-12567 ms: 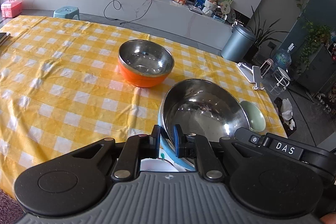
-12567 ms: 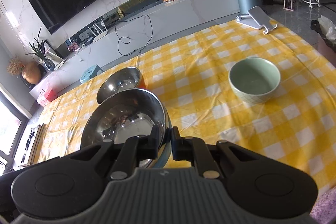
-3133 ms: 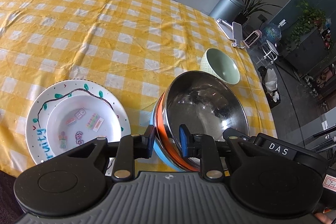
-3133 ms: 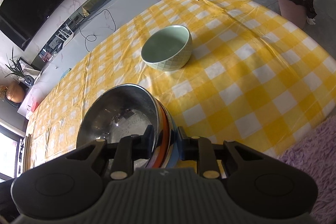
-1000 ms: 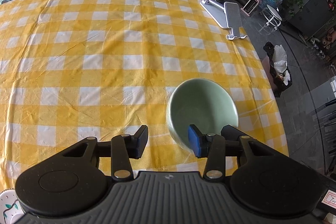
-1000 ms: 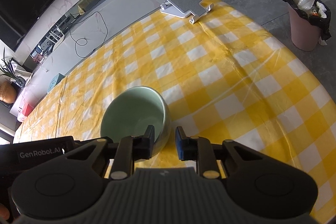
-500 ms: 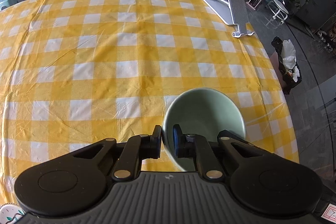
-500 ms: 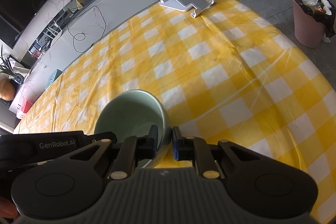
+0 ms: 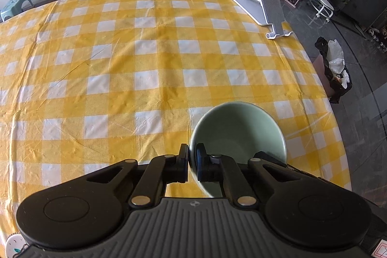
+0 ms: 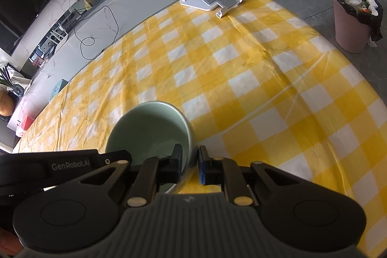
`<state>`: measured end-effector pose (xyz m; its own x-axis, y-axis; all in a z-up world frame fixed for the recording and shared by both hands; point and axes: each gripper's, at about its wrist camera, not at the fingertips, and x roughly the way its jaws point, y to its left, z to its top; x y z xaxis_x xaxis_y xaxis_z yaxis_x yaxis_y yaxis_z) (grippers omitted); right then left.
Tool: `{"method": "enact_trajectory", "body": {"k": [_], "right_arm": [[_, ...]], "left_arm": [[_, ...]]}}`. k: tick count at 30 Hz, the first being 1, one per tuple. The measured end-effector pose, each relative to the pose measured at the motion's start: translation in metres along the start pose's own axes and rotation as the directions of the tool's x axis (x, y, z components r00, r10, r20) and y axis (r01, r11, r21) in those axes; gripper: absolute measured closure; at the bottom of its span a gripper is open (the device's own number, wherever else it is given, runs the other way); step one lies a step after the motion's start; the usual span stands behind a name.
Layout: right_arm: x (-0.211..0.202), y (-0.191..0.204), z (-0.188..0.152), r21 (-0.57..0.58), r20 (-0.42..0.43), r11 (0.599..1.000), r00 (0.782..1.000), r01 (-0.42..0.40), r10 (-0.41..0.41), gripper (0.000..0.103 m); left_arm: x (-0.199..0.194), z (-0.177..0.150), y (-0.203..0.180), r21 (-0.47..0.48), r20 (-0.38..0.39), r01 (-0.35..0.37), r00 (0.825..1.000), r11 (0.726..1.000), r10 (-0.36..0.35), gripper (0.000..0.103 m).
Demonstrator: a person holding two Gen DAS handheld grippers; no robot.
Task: Organize plates and bowls
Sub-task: 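Lift the pale green bowl with both tools and carry it over the orange bowl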
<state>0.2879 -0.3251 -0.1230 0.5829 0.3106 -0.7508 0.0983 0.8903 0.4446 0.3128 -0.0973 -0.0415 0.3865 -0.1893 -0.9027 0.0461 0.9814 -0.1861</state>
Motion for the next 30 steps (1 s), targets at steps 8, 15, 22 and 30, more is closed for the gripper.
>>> {"method": "enact_trajectory", "body": {"k": [8,15,22,30], "right_arm": [[-0.034,-0.004,-0.016,0.02,0.053,0.999,0.998,-0.042,0.041,0.092],[-0.082,0.012,-0.032,-0.008,0.143,0.999,0.989,-0.035,0.036,0.092],[-0.124,0.035,-0.063,-0.026,0.176,0.996,0.98,-0.088,0.091,0.092],[-0.157,0.068,-0.102,-0.112,0.169,0.987,0.977,-0.114,0.132,0.092]], "left_arm": [[-0.035,-0.015,-0.004,0.029,0.063,0.033,0.997,0.999,-0.035,0.097],[-0.083,-0.033,-0.01,0.079,0.15,0.059,0.986,0.995,-0.071,0.097],[-0.133,-0.059,0.008,0.096,0.205,0.059,0.976,0.994,-0.078,0.097],[-0.169,-0.096,0.04,0.035,0.247,0.077,0.965,0.996,-0.084,0.097]]}}
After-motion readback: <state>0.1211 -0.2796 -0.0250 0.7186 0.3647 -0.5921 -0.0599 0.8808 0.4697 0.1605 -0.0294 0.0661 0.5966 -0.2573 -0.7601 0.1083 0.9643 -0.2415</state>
